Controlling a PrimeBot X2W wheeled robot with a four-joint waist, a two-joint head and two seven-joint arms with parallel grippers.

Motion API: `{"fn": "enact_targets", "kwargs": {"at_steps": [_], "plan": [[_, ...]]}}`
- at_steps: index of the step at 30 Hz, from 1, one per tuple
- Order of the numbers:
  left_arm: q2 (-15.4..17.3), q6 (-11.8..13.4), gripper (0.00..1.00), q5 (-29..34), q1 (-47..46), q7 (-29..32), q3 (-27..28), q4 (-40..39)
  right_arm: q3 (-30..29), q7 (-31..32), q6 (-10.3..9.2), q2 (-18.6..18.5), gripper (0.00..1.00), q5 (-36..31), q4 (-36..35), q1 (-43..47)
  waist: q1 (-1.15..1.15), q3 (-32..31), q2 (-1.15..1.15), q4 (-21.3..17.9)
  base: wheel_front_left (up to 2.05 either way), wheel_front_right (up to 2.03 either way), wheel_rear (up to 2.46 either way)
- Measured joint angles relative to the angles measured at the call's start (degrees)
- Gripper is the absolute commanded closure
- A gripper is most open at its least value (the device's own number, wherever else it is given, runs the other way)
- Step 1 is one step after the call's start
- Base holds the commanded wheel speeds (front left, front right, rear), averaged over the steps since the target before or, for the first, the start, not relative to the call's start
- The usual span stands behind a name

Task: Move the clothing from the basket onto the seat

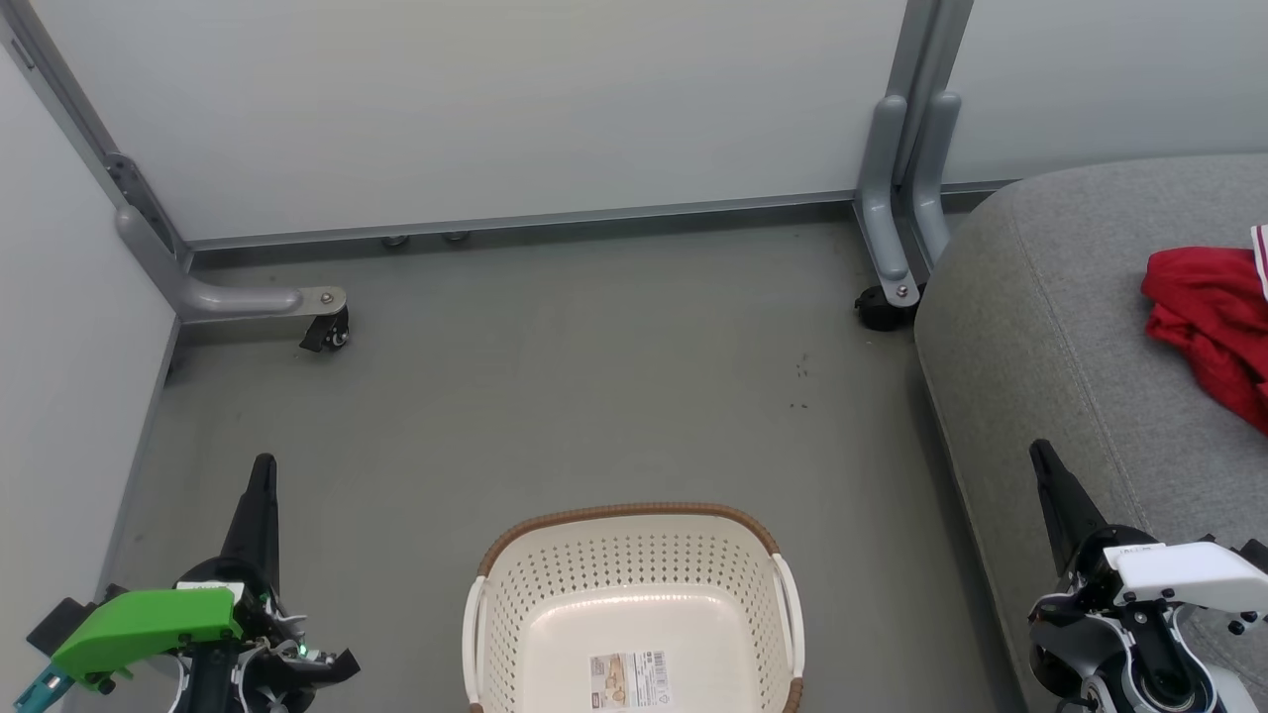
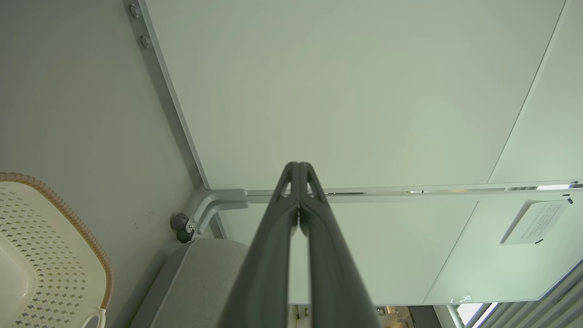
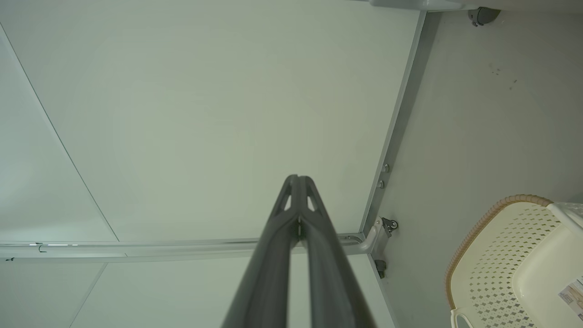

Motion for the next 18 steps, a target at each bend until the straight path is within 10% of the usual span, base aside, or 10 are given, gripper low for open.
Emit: {"fn": "enact_targets", "kwargs": {"at_steps": [18], "plan": [[-0.13, 0.00, 1.00, 0.03, -0.01, 0.08, 0.18, 0.00, -0.12, 0.14, 0.00, 0.07, 1.00, -0.01, 0.01, -0.01, 0.00, 0.00, 0.00, 0.00, 0.00, 0.00, 0.00]]}}
